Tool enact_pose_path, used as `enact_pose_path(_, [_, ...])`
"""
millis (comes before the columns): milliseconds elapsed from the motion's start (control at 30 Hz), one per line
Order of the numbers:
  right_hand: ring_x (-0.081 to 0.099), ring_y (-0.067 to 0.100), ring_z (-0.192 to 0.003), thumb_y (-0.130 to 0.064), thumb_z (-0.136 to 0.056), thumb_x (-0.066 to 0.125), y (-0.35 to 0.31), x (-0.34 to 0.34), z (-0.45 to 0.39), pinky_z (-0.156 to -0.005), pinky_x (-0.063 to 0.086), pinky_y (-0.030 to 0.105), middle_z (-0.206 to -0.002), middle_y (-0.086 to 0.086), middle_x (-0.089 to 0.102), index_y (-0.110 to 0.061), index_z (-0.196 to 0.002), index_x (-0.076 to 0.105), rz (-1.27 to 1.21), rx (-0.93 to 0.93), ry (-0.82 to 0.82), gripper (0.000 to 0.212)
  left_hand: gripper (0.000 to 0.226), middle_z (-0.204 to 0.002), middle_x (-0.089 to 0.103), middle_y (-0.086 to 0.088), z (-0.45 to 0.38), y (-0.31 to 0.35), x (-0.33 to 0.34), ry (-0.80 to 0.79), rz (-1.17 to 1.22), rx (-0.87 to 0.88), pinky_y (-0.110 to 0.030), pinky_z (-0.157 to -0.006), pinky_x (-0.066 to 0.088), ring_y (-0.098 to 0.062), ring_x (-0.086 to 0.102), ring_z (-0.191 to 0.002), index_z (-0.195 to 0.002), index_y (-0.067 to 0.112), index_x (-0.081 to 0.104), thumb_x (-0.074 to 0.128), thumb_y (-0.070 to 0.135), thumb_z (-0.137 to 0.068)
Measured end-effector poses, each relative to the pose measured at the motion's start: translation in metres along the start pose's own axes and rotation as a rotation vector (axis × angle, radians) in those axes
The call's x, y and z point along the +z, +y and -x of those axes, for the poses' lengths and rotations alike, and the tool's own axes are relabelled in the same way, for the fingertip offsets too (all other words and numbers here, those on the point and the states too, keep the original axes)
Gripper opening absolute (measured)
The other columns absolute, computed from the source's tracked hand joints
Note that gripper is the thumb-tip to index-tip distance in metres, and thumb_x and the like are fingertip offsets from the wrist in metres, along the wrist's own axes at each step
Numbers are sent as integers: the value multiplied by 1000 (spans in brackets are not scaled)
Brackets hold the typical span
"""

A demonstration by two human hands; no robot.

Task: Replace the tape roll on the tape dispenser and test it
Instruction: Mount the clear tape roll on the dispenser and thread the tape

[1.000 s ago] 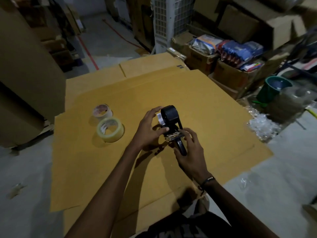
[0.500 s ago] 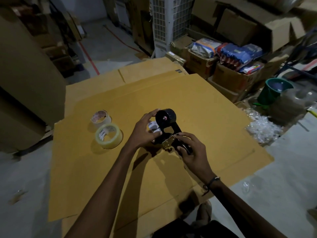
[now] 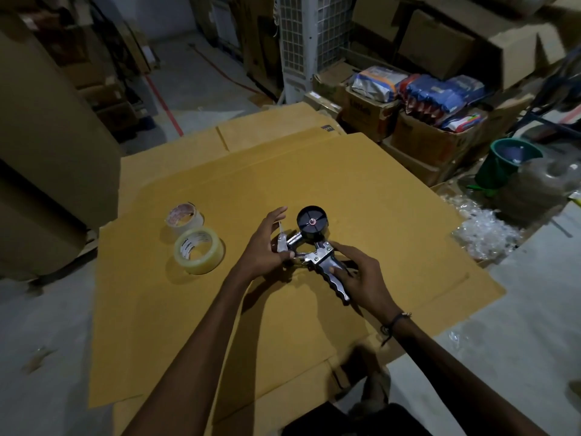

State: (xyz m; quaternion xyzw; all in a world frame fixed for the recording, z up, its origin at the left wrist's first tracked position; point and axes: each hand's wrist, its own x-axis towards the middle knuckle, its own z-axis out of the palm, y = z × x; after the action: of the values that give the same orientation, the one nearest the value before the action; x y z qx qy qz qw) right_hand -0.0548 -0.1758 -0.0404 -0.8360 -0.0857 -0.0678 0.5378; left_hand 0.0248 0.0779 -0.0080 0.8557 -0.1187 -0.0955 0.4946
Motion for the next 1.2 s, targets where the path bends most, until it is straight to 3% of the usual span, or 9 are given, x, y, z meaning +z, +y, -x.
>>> enact_pose_path(67, [62, 6, -129, -17, -100, 71, 0, -1, -3, -104, 54, 25, -143, -6, 65, -21, -146, 61, 18, 10, -28, 48, 100, -167, 34, 2, -1, -3, 0, 2, 9, -9, -34, -113, 35, -14, 31, -151, -160, 37, 28, 85, 10, -83])
enact_pose_path(200, [65, 22, -125, -17, -96, 75, -2, -8, -17, -103, 57, 36, -145, 4, 65, -19, -148, 59, 132, 105, -76, 54, 89, -168, 32, -1, -2, -6, 4, 13, 84, -40, -38, -115, 37, -15, 32, -150, -158, 31, 31, 81, 9, -89])
enact_pose_path(300, [67, 22, -119, -19, -91, 81, -3, -15, -28, -97, 58, 37, -141, 4, 67, -21, -146, 61, 182, 131, -115, 59, 83, -165, 38, 1, -2, -11, 11, 64, 101, -72, -41, -117, 39, -16, 38, -150, -158, 28, 34, 80, 13, -91])
enact_pose_path(467, [68, 12, -109, -33, -88, 84, 1, -26, -45, -88, 57, 30, -131, -5, 70, -27, -142, 62, 162, 103, -128, 59, 73, -158, 44, 10, 1, -15, 21, 150, 81, -80, -38, -111, 44, -13, 46, -142, -155, 33, 38, 76, 18, -94])
enact_pose_path(600, [66, 14, -112, -28, -90, 82, 6, -34, -82, -87, 57, 28, -141, -3, 63, -24, -145, 59, 137, 48, -139, 60, 73, -152, 48, 12, 3, -7, 29, 260, 123, -122, -20, -95, 47, -9, 53, -133, -151, 36, 42, 78, 14, -91])
enact_pose_path(767, [59, 22, -126, -25, -84, 87, 10, -37, -145, -91, 51, 31, -154, 5, 52, -24, -156, 46, 258, 5, -373, 83, 62, -148, 53, 8, 1, 0, 44, 380, 82, -137, -28, -104, 51, -13, 54, -132, -149, 24, 48, 74, 11, -94])
enact_pose_path(900, [62, 27, -125, -26, -82, 89, 20, -30, -168, -92, 53, 35, -145, 7, 59, -24, -156, 43, 288, -27, -552, 87, 57, -142, 55, 10, -5, 8, 51, 433, 83, -180, -1, -85, 43, -12, 55, -127, -146, 21, 50, 71, 7, -95])
enact_pose_path(1067, [61, 25, -122, -25, -88, 85, 32, -37, -178, -89, 55, 36, -147, 3, 58, -30, -157, 41, 268, -83, -637, 82, 56, -148, 55, 6, -13, 4, 51, 418, 109, -170, -18, -98, 49, -13, 53, -135, -147, 23, 49, 69, 6, -97])
enact_pose_path(1200, [53, 24, -130, -21, -93, 79, 27, -51, -197, -96, 55, 46, -156, 0, 47, -34, -162, 25, 289, -88, -814, 89, 54, -147, 55, 9, -19, 7, 49, 406, 134, -186, -15, -98, 49, -9, 51, -137, -146, 24, 51, 67, 6, -99])
